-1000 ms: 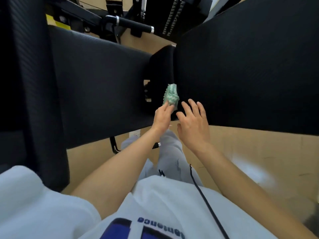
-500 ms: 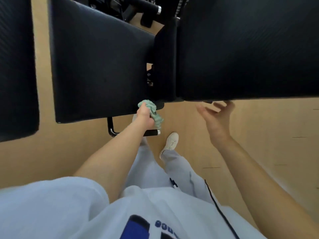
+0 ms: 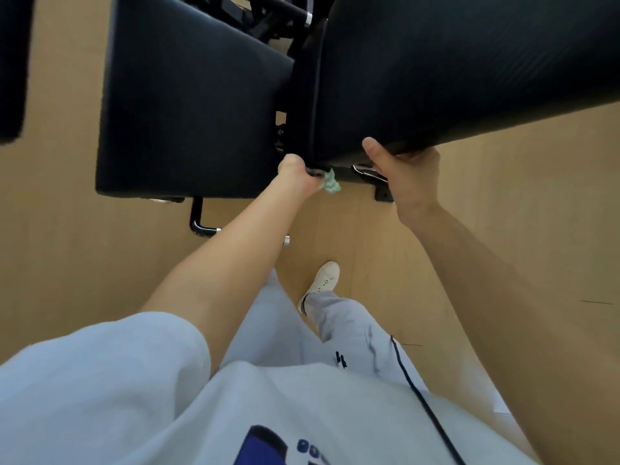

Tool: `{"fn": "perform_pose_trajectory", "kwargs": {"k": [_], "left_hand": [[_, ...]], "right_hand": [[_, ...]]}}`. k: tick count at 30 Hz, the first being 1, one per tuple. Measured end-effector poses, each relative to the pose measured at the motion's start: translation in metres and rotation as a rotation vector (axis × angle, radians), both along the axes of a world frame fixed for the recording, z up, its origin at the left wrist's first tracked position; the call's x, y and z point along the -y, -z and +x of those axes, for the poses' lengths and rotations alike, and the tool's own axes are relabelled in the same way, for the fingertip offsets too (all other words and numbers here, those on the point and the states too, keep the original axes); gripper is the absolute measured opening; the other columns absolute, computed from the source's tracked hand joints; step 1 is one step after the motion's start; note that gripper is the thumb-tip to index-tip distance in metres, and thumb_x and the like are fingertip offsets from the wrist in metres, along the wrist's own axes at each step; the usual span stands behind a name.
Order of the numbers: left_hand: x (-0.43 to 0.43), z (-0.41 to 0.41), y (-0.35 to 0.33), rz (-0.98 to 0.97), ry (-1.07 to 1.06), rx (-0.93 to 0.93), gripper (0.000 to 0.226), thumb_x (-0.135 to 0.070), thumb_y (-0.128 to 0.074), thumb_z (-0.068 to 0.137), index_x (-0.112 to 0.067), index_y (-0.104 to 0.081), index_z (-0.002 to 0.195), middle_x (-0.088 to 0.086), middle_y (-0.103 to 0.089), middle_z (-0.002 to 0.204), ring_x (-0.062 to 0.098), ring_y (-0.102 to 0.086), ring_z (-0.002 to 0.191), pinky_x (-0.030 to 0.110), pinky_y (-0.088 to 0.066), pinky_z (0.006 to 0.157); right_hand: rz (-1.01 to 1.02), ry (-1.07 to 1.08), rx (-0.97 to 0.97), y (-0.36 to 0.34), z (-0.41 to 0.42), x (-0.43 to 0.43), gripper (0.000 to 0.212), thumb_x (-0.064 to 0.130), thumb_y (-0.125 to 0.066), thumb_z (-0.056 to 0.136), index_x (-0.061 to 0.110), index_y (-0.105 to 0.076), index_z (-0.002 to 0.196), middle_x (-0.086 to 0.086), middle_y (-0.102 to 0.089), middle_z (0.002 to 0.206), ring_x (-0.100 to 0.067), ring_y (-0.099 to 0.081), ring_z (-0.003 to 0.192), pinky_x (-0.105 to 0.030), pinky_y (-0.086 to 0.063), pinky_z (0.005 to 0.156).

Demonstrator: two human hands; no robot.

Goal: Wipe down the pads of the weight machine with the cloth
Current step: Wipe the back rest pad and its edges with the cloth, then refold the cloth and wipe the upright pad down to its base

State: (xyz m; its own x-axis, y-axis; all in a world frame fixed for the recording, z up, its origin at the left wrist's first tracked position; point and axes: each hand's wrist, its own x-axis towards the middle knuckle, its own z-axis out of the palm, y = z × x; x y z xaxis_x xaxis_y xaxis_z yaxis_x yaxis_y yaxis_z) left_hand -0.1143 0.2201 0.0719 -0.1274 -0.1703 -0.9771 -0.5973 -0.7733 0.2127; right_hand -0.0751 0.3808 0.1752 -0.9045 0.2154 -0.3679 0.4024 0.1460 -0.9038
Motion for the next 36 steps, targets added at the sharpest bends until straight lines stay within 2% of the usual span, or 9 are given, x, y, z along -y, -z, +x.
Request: {"fn": "perform_pose_trajectory", "kwargs": {"k": [3,10,13,17,22,26,29,33,36], "left_hand": [[-0.015,0.005,-0.036,0.011,0.001,-0.063,0.027,-0.004,-0.031,0.100,0.008,-0.055,0.097,0.020,-0.057,0.097,0.031,-0.053,0.095,0.042,-0.052,0.103],[-0.032,0.021,-0.067,0.023,0.031,-0.219,0.020,-0.011,-0.036,0.103,-0.007,-0.049,0.088,0.018,-0.051,0.099,0.032,-0.050,0.094,0.054,-0.053,0.097],[-0.034,0.035,-0.096,0.147,0.041,-0.334,0.019,-0.004,-0.032,0.103,-0.007,-0.047,0.091,0.020,-0.051,0.104,0.035,-0.054,0.096,0.051,-0.055,0.079],[-0.045,0.045,-0.145,0.305,0.082,-0.489,0.011,-0.010,-0.039,0.106,-0.007,-0.050,0.106,0.021,-0.046,0.119,0.037,-0.052,0.114,0.050,-0.052,0.092],[-0.048,0.055,-0.204,0.343,0.316,-0.634,0.038,-0.023,-0.047,0.108,0.000,-0.049,0.138,0.027,-0.058,0.140,0.039,-0.060,0.129,0.047,-0.046,0.114],[-0.046,0.062,-0.241,0.220,0.573,-0.720,0.026,-0.021,-0.055,0.104,-0.010,-0.062,0.126,0.017,-0.069,0.130,0.031,-0.067,0.122,0.042,-0.052,0.108],[-0.058,0.064,-0.256,-0.008,0.750,-0.801,0.017,-0.020,-0.065,0.098,-0.017,-0.069,0.115,0.004,-0.076,0.116,0.021,-0.070,0.111,0.039,-0.055,0.104],[-0.077,0.056,-0.278,-0.189,0.727,-0.923,0.018,-0.006,-0.073,0.091,-0.014,-0.070,0.108,0.008,-0.076,0.115,0.021,-0.073,0.108,0.036,-0.059,0.095],[-0.094,0.048,-0.303,-0.209,0.779,-1.111,0.027,0.014,-0.064,0.087,-0.010,-0.068,0.098,0.007,-0.076,0.099,0.025,-0.074,0.100,0.039,-0.061,0.088]], "right_hand": [[-0.043,-0.107,0.026,-0.003,0.003,-0.010,0.031,0.030,-0.080,0.086,0.019,-0.068,0.111,0.007,-0.076,0.102,-0.009,-0.073,0.097,-0.038,-0.062,0.089],[-0.180,-0.266,0.140,-0.019,0.031,-0.033,0.035,0.028,-0.061,0.099,0.028,-0.051,0.133,0.004,-0.061,0.140,-0.016,-0.057,0.130,-0.025,-0.051,0.091],[-0.239,-0.186,0.183,-0.020,0.050,-0.035,0.033,0.023,-0.061,0.101,0.028,-0.052,0.133,0.008,-0.065,0.128,-0.021,-0.059,0.128,-0.032,-0.052,0.097],[-0.372,-0.106,0.274,-0.027,0.065,-0.028,0.043,0.031,-0.064,0.099,0.025,-0.053,0.140,0.008,-0.066,0.125,-0.025,-0.062,0.125,-0.050,-0.052,0.104],[-0.645,-0.011,0.124,-0.059,0.061,-0.021,0.037,0.014,-0.057,0.102,0.006,-0.054,0.138,-0.015,-0.068,0.128,-0.032,-0.067,0.115,-0.047,-0.055,0.098],[-0.625,0.176,0.012,-0.088,0.059,-0.024,0.034,0.016,-0.055,0.104,0.002,-0.057,0.135,-0.023,-0.069,0.123,-0.029,-0.068,0.104,-0.038,-0.058,0.089],[-0.561,0.343,-0.069,-0.110,0.062,-0.032,0.021,0.015,-0.054,0.104,0.009,-0.063,0.122,-0.012,-0.074,0.106,-0.024,-0.069,0.097,-0.035,-0.057,0.088],[-0.455,0.583,-0.273,-0.149,0.066,-0.049,0.017,0.003,-0.051,0.098,0.015,-0.063,0.097,0.000,-0.072,0.085,-0.019,-0.070,0.082,-0.034,-0.056,0.079],[-0.630,0.632,-0.374,-0.185,0.066,-0.067,0.021,0.000,-0.042,0.094,0.012,-0.060,0.092,-0.006,-0.070,0.090,-0.022,-0.069,0.083,-0.037,-0.058,0.078]]}}
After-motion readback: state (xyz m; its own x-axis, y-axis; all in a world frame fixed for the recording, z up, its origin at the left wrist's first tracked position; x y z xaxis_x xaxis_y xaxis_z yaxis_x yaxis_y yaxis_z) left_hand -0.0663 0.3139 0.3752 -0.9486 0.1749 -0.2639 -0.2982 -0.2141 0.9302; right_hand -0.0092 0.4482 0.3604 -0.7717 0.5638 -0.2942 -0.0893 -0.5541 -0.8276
